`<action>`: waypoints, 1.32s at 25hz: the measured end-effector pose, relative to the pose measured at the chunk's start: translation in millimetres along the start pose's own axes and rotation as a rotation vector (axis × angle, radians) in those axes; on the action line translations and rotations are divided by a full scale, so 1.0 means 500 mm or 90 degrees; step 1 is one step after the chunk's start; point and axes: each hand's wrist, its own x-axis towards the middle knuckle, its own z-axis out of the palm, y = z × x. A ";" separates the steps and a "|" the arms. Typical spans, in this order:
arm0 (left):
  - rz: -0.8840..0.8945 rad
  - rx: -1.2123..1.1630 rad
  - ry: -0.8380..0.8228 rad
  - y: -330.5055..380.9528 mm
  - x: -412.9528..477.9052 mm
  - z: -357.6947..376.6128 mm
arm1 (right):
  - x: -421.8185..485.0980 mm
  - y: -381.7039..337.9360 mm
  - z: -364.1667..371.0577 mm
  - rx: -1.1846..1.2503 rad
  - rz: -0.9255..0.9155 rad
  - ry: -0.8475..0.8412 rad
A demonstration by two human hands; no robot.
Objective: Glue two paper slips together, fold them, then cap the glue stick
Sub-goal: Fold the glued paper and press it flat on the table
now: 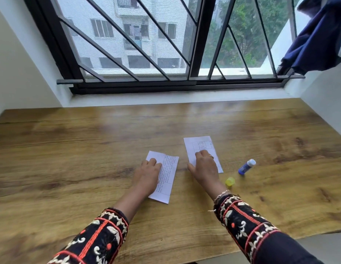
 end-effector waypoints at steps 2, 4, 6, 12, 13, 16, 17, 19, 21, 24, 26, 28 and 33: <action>-0.003 -0.009 0.003 0.000 -0.003 0.000 | 0.004 -0.007 0.002 -0.034 0.013 -0.018; -0.008 -0.020 0.003 -0.001 -0.002 0.002 | 0.006 -0.011 0.000 -0.062 0.012 -0.028; -0.012 -0.029 0.004 -0.002 -0.002 0.006 | 0.008 -0.014 -0.003 -0.085 0.003 -0.029; -0.018 -0.045 0.014 0.001 -0.009 0.005 | 0.016 -0.007 0.005 -0.110 -0.028 0.018; -0.017 -0.046 0.017 0.001 -0.009 0.005 | 0.020 -0.003 0.003 -0.096 -0.021 0.029; -0.013 -0.062 0.029 -0.001 -0.011 0.006 | 0.031 0.005 -0.015 0.000 0.057 0.078; -0.012 -0.072 0.035 -0.003 -0.014 0.008 | 0.029 0.003 -0.024 0.050 0.087 0.101; -0.016 -0.090 0.053 -0.005 -0.020 0.014 | 0.017 -0.008 -0.044 0.186 0.131 0.159; -0.023 -0.080 0.070 -0.006 -0.025 0.020 | 0.000 -0.024 -0.067 0.349 0.155 0.190; 0.013 -0.037 0.093 -0.005 -0.025 0.024 | -0.026 -0.052 -0.095 0.627 0.164 0.147; 0.012 -0.129 0.154 -0.001 -0.022 0.016 | -0.046 -0.067 -0.107 0.792 0.172 0.091; -0.102 -0.487 0.231 0.010 -0.023 -0.019 | -0.064 -0.076 -0.111 0.892 0.187 0.032; -0.192 -1.041 0.172 0.000 -0.019 -0.081 | -0.106 -0.091 -0.083 0.939 0.188 -0.072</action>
